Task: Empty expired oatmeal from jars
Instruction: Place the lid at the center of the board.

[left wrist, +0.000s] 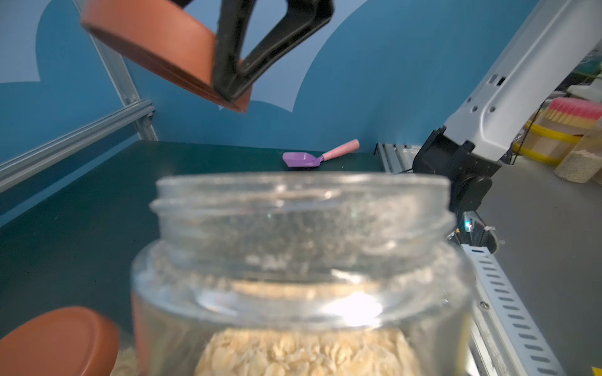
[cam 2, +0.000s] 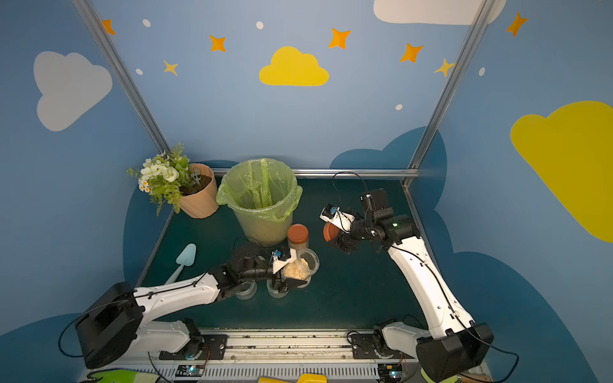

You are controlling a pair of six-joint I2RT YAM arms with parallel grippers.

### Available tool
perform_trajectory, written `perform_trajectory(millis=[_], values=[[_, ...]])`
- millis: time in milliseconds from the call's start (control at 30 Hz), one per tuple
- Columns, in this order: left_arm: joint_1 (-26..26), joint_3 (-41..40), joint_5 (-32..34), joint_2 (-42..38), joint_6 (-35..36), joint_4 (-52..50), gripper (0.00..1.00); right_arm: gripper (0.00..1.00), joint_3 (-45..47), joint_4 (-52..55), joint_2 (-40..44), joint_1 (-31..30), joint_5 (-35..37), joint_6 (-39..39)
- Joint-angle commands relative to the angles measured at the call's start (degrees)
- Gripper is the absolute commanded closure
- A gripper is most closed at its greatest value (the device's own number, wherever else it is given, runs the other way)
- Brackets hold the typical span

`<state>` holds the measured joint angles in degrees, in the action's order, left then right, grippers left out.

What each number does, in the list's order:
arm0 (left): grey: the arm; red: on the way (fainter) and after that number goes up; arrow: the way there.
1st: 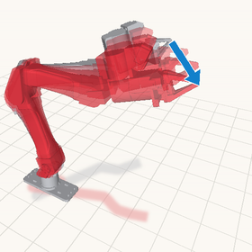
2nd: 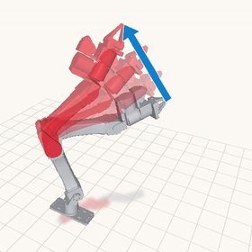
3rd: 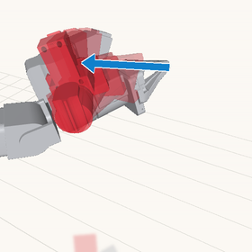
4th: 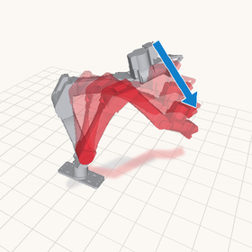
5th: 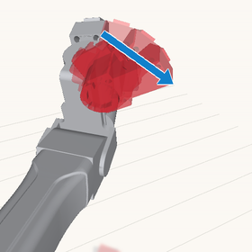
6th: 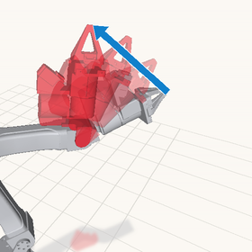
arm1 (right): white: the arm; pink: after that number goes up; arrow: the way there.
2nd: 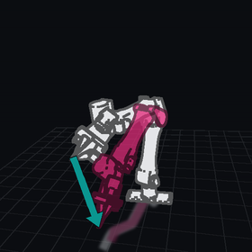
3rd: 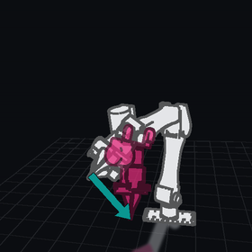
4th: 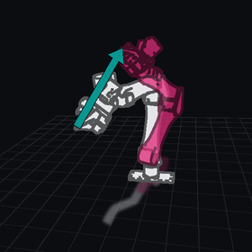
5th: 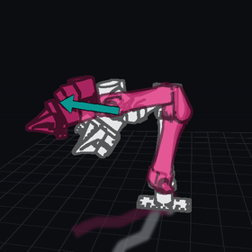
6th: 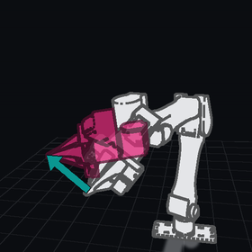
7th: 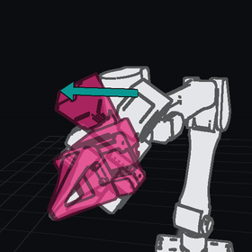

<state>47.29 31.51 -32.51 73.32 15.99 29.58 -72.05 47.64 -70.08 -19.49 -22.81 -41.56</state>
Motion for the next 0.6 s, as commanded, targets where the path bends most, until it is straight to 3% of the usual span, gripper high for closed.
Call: perform_trajectory(millis=[0, 233, 400, 567], values=[[-0.09, -0.79, 4.11, -4.34, 0.9, -1.15, 0.97, 0.31, 4.24, -11.16, -1.85, 1.24, 3.13, 8.04], [-0.16, -2.48, 8.47, -11.14, 1.39, -4.64, 0.97, 0.3, -2.17, -6.91, -17.06, 1.29, 9.6, 26.06], [-0.1, -2.72, 10.67, -16.03, 1.31, -8.14, 0.96, 0.3, -6.23, -5.46, -27.88, 0.55, 11.82, 31.26], [-0.09, -2.53, 13.05, -19.81, 2.24, -11.16, 0.97, 0.29, -11.58, -4.07, -37.22, -0.2, 20.39, 39.32]])
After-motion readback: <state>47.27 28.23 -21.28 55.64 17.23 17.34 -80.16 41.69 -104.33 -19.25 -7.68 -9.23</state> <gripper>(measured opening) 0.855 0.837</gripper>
